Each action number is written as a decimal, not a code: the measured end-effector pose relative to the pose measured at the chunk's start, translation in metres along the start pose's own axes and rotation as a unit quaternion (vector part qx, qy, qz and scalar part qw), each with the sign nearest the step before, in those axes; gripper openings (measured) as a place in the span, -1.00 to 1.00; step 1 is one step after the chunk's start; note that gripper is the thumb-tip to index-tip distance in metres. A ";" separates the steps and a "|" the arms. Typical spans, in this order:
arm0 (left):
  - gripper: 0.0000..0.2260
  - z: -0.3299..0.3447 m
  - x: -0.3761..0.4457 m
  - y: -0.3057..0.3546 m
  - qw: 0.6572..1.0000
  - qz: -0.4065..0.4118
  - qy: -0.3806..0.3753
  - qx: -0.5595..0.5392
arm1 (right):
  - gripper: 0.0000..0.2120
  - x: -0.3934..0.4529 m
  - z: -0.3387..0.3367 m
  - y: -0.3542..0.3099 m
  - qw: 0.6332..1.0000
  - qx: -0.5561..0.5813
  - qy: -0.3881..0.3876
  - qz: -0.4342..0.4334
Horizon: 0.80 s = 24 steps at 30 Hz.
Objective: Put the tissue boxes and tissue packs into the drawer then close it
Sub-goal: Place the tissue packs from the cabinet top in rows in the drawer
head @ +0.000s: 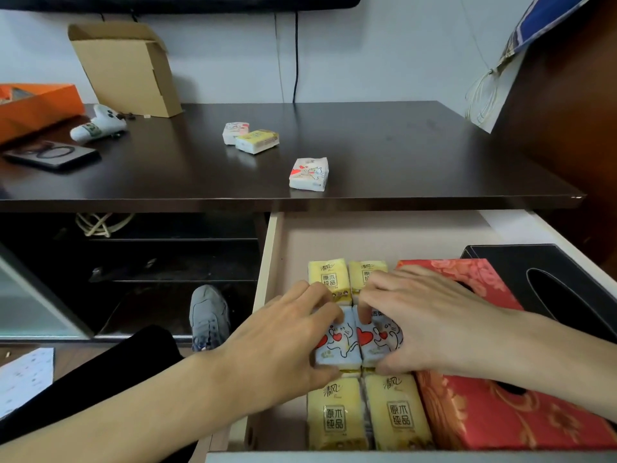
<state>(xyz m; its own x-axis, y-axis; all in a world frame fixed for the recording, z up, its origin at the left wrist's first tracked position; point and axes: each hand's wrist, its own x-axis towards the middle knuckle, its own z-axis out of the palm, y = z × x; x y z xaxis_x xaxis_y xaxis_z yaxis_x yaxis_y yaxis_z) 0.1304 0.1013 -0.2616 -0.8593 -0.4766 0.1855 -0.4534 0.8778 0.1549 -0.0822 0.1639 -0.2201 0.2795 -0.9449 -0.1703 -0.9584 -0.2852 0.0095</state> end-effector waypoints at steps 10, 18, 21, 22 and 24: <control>-0.76 -0.062 0.017 -0.031 0.984 -0.114 0.136 -0.018 | -0.87 0.044 -0.048 0.026 0.942 0.231 0.240 -0.043; -0.86 -0.106 0.075 -0.115 0.953 -0.233 0.195 -0.017 | -0.56 0.153 -0.067 0.062 0.939 0.228 0.254 0.025; -0.82 -0.107 0.103 -0.148 0.949 -0.244 0.196 0.033 | -0.37 0.185 -0.065 0.070 0.945 0.245 0.212 0.046; -0.80 -0.106 0.112 -0.157 0.949 -0.237 0.203 0.049 | -0.36 0.195 -0.064 0.073 0.946 0.246 0.204 0.052; -0.75 -0.105 0.129 -0.176 0.949 -0.228 0.206 0.068 | -0.43 0.216 -0.063 0.078 0.948 0.240 0.200 0.063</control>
<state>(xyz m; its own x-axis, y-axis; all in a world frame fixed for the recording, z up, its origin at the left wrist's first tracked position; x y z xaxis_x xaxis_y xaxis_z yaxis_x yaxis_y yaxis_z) 0.1237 -0.1200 -0.1632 -0.4133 -0.7635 0.4962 -0.8068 0.5597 0.1892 -0.0932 -0.0724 -0.1938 0.0680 -0.9792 0.1913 -0.8746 -0.1507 -0.4608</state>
